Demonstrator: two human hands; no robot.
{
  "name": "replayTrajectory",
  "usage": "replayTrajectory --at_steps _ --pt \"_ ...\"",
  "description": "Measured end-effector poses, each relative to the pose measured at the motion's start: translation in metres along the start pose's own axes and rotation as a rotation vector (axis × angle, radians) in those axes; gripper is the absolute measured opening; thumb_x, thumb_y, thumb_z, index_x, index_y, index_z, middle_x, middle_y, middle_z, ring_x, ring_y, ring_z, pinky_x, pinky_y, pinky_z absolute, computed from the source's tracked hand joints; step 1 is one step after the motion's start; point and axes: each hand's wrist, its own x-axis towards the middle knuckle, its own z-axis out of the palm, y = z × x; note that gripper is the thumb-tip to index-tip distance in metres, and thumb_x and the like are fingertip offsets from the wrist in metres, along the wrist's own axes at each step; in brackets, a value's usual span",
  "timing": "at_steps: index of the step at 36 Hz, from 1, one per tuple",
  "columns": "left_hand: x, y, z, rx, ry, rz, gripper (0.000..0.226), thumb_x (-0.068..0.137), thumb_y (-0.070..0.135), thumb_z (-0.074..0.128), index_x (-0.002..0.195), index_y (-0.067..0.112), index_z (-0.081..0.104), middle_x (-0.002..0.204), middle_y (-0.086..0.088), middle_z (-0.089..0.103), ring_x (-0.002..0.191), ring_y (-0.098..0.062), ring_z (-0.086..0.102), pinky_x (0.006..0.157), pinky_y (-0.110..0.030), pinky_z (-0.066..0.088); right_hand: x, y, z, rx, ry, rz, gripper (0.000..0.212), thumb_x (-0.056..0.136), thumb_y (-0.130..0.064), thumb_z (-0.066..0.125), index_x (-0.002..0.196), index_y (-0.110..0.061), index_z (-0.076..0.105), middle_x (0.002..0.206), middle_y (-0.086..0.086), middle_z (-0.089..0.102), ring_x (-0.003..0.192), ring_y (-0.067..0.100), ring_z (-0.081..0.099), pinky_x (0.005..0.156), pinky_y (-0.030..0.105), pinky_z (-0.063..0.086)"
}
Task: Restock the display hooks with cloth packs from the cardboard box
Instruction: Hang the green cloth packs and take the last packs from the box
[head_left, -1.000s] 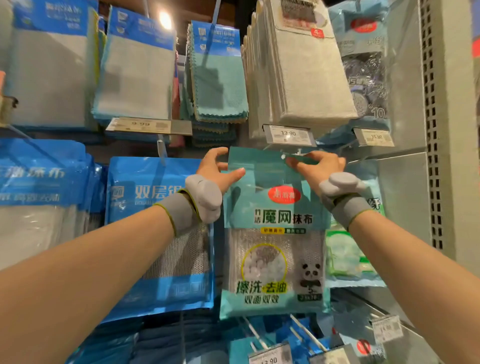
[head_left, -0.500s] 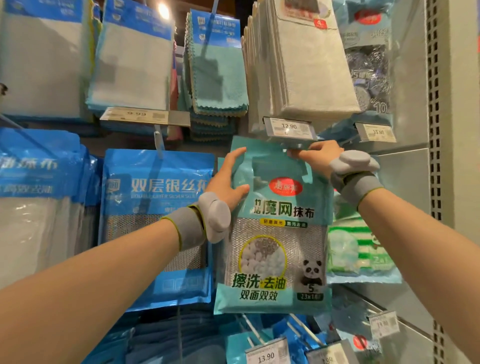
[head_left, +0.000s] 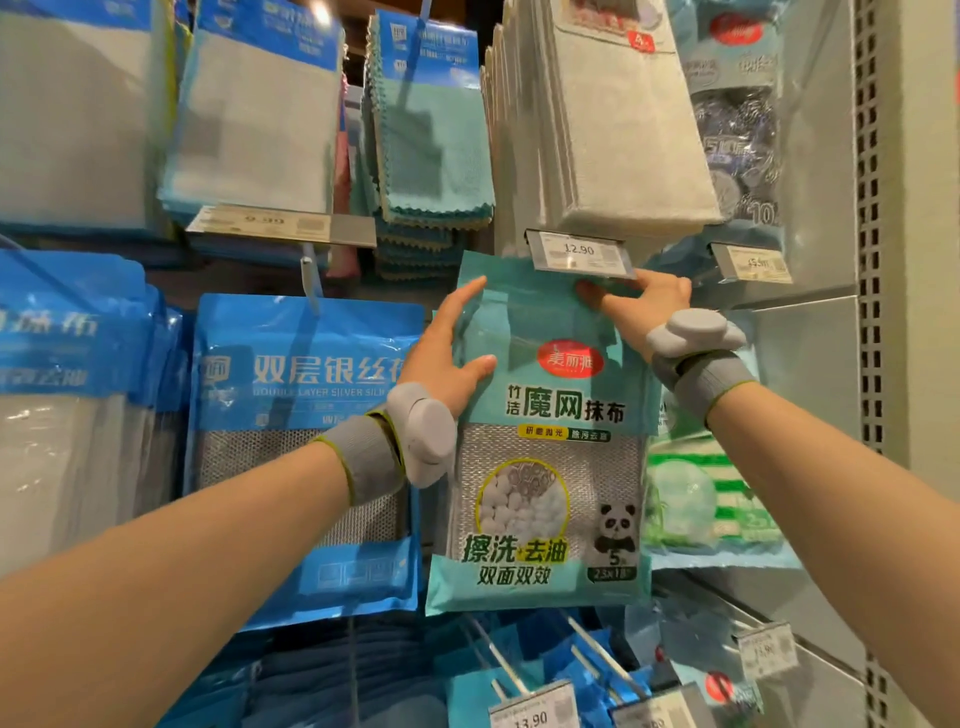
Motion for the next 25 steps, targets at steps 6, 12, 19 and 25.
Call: replayTrajectory --at_steps 6,12,19,25 --pt "-0.003 -0.006 -0.004 -0.009 -0.002 0.000 0.075 0.084 0.002 0.063 0.141 0.039 0.031 0.143 0.007 0.044 0.127 -0.015 0.049 0.104 -0.041 0.045 0.008 0.003 0.008 0.077 -0.016 0.003 0.063 0.038 -0.098 0.047 0.089 -0.064 0.060 0.115 0.001 0.065 0.109 0.022 0.061 0.097 0.045 0.047" --pt "0.004 -0.008 -0.006 0.044 -0.026 -0.051 0.077 0.086 0.004 0.062 0.143 0.041 0.027 0.134 0.014 0.046 0.118 -0.008 0.052 0.100 -0.027 0.046 0.000 -0.006 0.006 0.090 -0.029 0.008 0.060 0.044 -0.085 0.054 0.099 -0.061 0.058 0.119 0.004 0.063 0.113 0.025 0.056 0.100 0.044 0.046" --pt "-0.004 -0.018 -0.005 0.149 -0.036 -0.134 0.077 0.087 0.009 0.061 0.145 0.041 0.021 0.124 0.020 0.044 0.114 -0.002 0.045 0.098 -0.016 0.035 -0.015 -0.011 0.010 -0.200 -0.174 0.124 0.079 0.070 -0.080 0.048 0.127 -0.026 0.054 0.139 0.010 0.048 0.128 0.031 0.043 0.107 0.044 0.036" --pt "-0.003 -0.028 0.000 0.247 -0.104 -0.229 0.081 0.089 0.010 0.059 0.147 0.043 0.011 0.147 0.001 0.039 0.117 -0.023 0.052 0.087 -0.022 0.041 -0.078 0.005 0.057 -0.130 0.408 -0.245 0.066 0.072 -0.036 0.072 0.128 -0.022 0.042 0.147 0.004 0.021 0.135 0.021 0.015 0.109 0.046 0.020"
